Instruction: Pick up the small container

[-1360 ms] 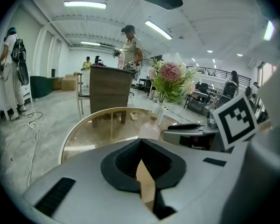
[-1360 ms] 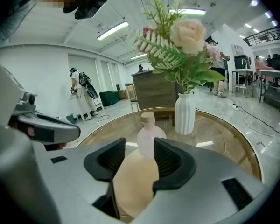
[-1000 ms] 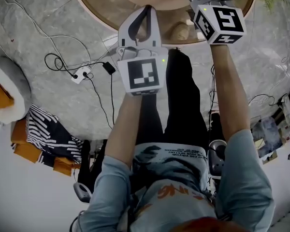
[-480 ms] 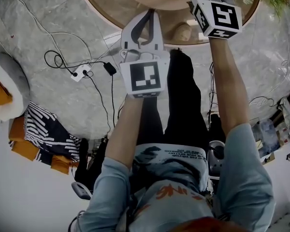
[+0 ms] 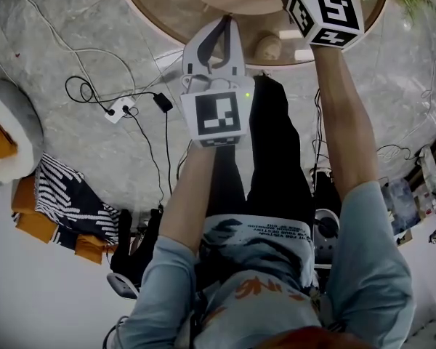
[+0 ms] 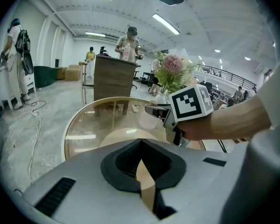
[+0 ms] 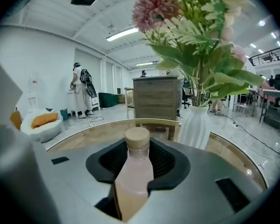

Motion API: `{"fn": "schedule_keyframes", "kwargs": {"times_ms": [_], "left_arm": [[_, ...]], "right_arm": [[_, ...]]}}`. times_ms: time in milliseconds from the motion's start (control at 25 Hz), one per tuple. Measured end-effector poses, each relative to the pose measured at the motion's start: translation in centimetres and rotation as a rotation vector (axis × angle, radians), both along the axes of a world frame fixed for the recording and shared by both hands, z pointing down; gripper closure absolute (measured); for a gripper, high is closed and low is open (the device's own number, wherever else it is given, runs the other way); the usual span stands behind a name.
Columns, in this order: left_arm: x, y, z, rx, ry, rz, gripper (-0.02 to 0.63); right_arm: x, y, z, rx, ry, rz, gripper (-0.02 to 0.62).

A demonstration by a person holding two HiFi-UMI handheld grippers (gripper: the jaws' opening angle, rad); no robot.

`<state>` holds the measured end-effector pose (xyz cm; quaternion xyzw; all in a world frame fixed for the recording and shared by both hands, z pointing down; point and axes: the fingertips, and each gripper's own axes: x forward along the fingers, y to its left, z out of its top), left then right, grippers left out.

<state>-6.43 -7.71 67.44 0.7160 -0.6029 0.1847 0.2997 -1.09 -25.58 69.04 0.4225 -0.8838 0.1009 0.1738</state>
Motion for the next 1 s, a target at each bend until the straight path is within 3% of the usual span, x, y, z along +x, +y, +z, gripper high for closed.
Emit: {"fn": "schedule_keyframes", "kwargs": {"times_ms": [560,1000], "left_arm": [[-1.3,0.4,-4.5,0.055,-0.036,-0.134,0.583],[-1.4,1.6,-16.0,0.150,-0.077,-0.292,0.583]], "right_arm": [[1.8,3.5,-2.5,-0.174,0.017,-0.059,0.445],[3.6,9.1,-16.9,-0.102,-0.033,-0.158,0.445]]}}
